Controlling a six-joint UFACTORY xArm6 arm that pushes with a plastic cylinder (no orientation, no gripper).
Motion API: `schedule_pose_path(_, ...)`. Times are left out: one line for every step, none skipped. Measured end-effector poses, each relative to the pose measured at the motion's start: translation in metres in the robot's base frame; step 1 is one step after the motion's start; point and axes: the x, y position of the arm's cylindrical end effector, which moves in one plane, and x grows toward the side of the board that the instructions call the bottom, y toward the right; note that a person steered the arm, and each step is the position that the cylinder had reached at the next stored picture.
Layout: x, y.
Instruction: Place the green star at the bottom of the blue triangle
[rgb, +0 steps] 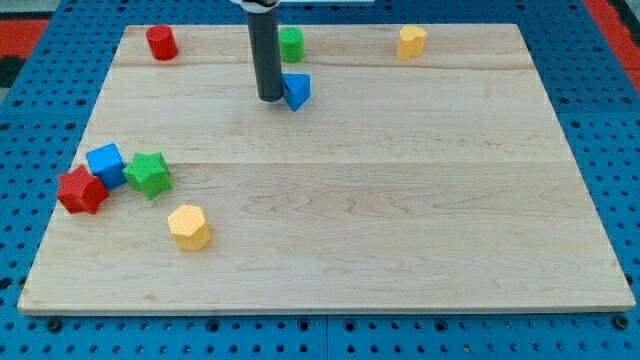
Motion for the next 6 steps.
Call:
schedule_pose_path(0.026, -0.049)
schedule_pose_path(0.007, -0.142)
schedule_pose_path(0.056, -0.228)
schedule_pose_path(0.068, -0.233)
schedule_pose_path(0.098, -0.233)
schedule_pose_path(0.159, -0.226)
